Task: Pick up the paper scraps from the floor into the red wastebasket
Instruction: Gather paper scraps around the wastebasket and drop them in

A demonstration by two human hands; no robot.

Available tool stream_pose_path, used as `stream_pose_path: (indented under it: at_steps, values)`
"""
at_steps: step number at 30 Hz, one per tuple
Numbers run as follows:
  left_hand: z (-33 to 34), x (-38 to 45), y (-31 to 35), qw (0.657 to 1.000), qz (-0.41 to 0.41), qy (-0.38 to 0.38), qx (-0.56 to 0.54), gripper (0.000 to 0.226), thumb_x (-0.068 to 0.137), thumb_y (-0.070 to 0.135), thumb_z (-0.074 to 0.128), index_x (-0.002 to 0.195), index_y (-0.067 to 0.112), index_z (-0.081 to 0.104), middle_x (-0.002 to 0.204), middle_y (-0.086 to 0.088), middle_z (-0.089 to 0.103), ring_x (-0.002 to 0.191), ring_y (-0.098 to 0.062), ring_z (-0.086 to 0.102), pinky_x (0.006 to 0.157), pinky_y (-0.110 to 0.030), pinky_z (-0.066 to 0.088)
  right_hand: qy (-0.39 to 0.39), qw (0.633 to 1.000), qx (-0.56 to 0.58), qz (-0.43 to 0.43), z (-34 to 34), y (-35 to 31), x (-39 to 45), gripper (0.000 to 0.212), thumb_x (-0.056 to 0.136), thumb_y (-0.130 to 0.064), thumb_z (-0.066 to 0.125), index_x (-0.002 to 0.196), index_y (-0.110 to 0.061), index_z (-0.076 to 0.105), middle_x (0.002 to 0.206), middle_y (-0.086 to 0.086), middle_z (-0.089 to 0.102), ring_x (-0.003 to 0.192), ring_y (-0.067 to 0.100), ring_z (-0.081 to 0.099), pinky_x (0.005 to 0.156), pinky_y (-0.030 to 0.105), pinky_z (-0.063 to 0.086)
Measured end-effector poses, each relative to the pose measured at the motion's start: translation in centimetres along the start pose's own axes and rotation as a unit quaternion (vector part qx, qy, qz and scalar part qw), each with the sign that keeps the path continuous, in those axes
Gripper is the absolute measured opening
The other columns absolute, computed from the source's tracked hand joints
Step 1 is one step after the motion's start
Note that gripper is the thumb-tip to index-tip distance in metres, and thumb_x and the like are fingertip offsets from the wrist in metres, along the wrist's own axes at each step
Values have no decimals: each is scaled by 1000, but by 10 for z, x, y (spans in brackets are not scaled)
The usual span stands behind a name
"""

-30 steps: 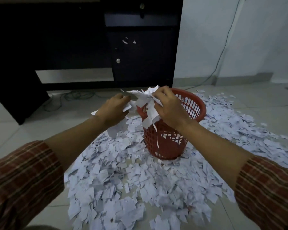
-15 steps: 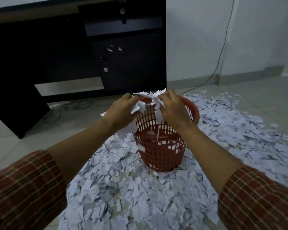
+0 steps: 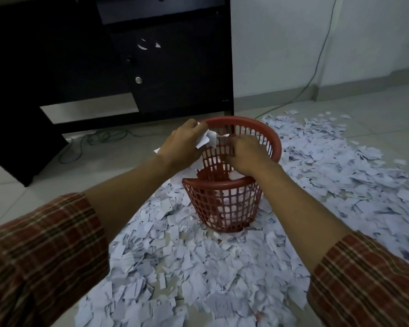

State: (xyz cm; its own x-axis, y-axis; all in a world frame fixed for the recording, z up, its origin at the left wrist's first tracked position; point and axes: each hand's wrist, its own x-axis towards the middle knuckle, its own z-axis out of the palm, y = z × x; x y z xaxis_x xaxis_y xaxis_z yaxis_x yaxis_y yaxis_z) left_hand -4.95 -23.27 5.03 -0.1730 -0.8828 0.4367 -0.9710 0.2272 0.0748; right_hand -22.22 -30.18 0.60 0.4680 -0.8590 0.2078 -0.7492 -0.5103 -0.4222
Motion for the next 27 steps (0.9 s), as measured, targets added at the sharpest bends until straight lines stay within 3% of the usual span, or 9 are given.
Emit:
stream_pose_path:
  at_steps: [5,8,11,14,17,27]
  values:
    - [-2,18,1,998,8,49,-34,20,87,14,65,105,9,57,98,-8,53,81,-22,53,66,-38,50,57,998,-40,12,-14,-1,-10,35,91,-29,56,122,-15,59,127,11,51,121,32,43,97,47,40]
    - [2,30,7,994,-4,83,-68,26,88,16,65,110,7,55,101,-7,50,84,-19,49,67,-30,45,70,996,-54,19,-19,2,-15,34,92,-30,55,121,-16,60,129,11,50,122,32,42,99,48,38]
    - [20,35,11,997,-23,29,-67,40,89,25,65,122,8,49,115,-12,48,96,-23,50,75,-29,42,81,995,-55,25,-24,5,-18,33,92,-32,56,121,-17,59,128,11,52,123,33,42,102,47,35]
    - [41,30,10,997,-50,-65,-6,63,85,44,66,136,19,39,138,-13,38,121,-32,43,98,-47,44,86,994,-59,17,-25,3,-21,31,92,-32,56,119,-18,61,122,9,54,120,31,43,102,45,35]
    - [47,25,9,994,-53,-96,18,78,80,57,63,143,27,29,149,-8,27,132,-32,35,106,-57,35,90,993,-67,20,-27,0,-22,27,91,-31,56,113,-18,63,119,7,55,119,28,43,103,44,36]
    - [21,-3,0,995,12,-93,32,58,91,45,56,140,20,38,147,-7,35,131,-27,37,108,-48,31,65,992,-110,-18,-23,-29,-27,29,92,-32,52,115,-16,60,119,7,53,114,27,45,95,47,41]
